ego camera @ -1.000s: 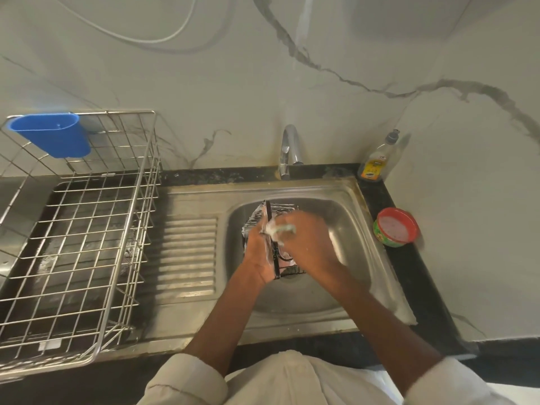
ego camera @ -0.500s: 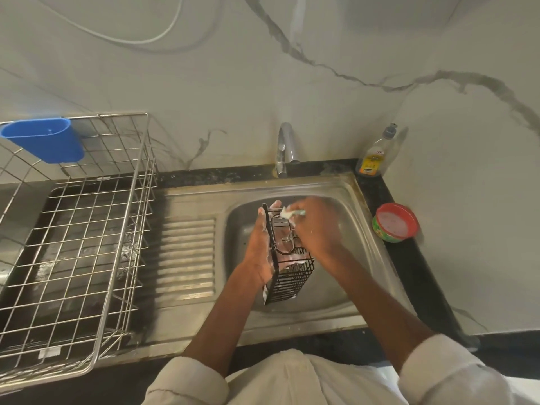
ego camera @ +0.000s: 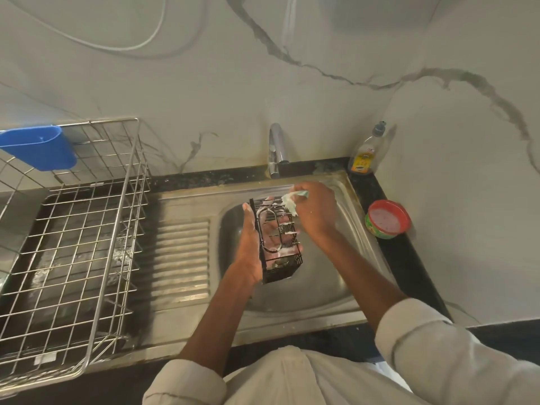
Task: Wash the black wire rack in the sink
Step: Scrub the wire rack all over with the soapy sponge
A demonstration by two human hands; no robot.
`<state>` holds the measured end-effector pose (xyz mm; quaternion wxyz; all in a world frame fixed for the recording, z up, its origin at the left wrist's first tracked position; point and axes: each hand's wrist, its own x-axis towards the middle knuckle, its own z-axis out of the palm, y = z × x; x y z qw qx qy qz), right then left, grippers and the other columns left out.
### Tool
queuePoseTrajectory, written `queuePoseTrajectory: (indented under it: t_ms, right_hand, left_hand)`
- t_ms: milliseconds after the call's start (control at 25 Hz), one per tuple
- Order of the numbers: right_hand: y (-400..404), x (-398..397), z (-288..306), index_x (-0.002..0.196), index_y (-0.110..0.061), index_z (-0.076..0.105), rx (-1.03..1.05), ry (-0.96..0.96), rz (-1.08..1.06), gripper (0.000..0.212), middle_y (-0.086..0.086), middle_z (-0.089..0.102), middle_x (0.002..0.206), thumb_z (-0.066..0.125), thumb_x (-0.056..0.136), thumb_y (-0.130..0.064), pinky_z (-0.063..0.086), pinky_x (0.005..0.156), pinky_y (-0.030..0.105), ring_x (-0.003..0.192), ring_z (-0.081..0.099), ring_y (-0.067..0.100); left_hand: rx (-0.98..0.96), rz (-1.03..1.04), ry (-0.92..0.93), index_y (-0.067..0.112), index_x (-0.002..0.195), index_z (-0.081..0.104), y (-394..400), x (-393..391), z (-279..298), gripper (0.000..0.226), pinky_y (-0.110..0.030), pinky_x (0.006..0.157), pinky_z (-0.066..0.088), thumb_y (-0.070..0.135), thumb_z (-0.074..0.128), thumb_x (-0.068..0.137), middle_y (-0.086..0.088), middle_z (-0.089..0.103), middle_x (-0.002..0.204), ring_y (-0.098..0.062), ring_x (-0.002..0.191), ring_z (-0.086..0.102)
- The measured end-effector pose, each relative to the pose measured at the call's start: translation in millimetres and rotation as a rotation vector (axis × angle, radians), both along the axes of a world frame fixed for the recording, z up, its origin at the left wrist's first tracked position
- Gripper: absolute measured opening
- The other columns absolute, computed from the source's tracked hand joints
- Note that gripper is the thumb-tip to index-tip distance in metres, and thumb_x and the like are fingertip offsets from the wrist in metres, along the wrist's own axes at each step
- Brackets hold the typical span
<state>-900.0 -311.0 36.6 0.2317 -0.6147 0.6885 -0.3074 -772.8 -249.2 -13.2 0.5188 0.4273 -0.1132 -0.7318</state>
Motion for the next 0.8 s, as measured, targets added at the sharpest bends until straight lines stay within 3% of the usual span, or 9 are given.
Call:
queuePoseTrajectory:
  t_ms: [120,200,280,440,560,680,800]
  right_hand:
    - [24.6,-6.9,-15.2,0.108,-0.018,0.079,0.001,-0.119,0.069,0.024,-0.004,0.076,0.106,0.074,0.089,-0.005,0.057,0.091,0.03,0.095,0.07,0.007]
    - [34.7,-15.9,-17.3,0.1,-0.022,0.08,-0.002,-0.133,0.098,0.027,-0.014,0.075,0.098,0.073,0.086,-0.001,0.054,0.089,0.017,0.088,0.066,-0.007]
    - [34.2,-19.3,-9.0,0.092,-0.019,0.081,-0.052,-0.144,0.15,0.026,-0.016,0.074,0.092,0.072,0.084,0.004,0.044,0.075,0.001,0.079,0.063,-0.014]
    - [33.3,-6.9,1.9,0.092,-0.016,0.083,-0.067,-0.159,0.222,0.027,-0.008,0.077,0.09,0.073,0.084,0.008,0.047,0.063,0.004,0.07,0.066,-0.01]
    - [31.1,0.4,-8.6,0.091,-0.021,0.082,-0.016,-0.048,0.33,0.032,-0.005,0.077,0.094,0.076,0.081,0.008,0.062,0.07,0.029,0.079,0.071,0.006]
    - [25.7,1.3,-5.1,0.095,-0.02,0.081,-0.008,0.045,0.261,0.029,-0.006,0.076,0.099,0.075,0.084,0.006,0.05,0.069,0.012,0.082,0.068,0.006]
    - [37.9,1.2,4.6,0.091,-0.019,0.082,-0.031,0.074,0.383,0.031,-0.005,0.077,0.094,0.072,0.082,0.009,0.053,0.073,0.019,0.08,0.068,0.006]
  left_hand:
    - [-0.04,0.035,0.029,0.029,0.153,0.055,-4.8,9.0,-7.1,0.083,-0.064,0.097,0.057,0.084,0.025,0.098,-0.02,0.062,0.148,-0.048,0.132,0.062]
    - [-0.046,0.016,0.012,0.029,0.156,0.05,-3.7,9.1,-9.3,0.085,-0.063,0.096,0.058,0.084,0.024,0.098,-0.021,0.061,0.149,-0.049,0.131,0.061]
    - [-0.03,0.012,0.015,0.029,0.153,0.054,0.1,5.7,-7.2,0.083,-0.062,0.093,0.059,0.083,0.025,0.099,-0.021,0.064,0.143,-0.046,0.121,0.068]
    - [0.006,0.024,0.025,0.025,0.144,0.062,2.4,2.3,0.3,0.081,-0.056,0.083,0.063,0.081,0.023,0.1,-0.02,0.07,0.133,-0.041,0.112,0.071]
    - [0.027,0.024,0.019,0.024,0.142,0.064,3.3,1.1,1.0,0.082,-0.055,0.081,0.064,0.082,0.023,0.1,-0.019,0.07,0.134,-0.038,0.105,0.073]
    - [-0.005,0.015,0.0,0.036,0.144,0.063,2.4,1.3,2.9,0.075,-0.056,0.081,0.063,0.082,0.023,0.1,-0.013,0.072,0.135,-0.037,0.109,0.074]
    - [-0.027,0.005,0.056,0.04,0.146,0.059,2.3,1.2,3.0,0.073,-0.058,0.084,0.063,0.081,0.02,0.1,-0.011,0.073,0.134,-0.035,0.108,0.076]
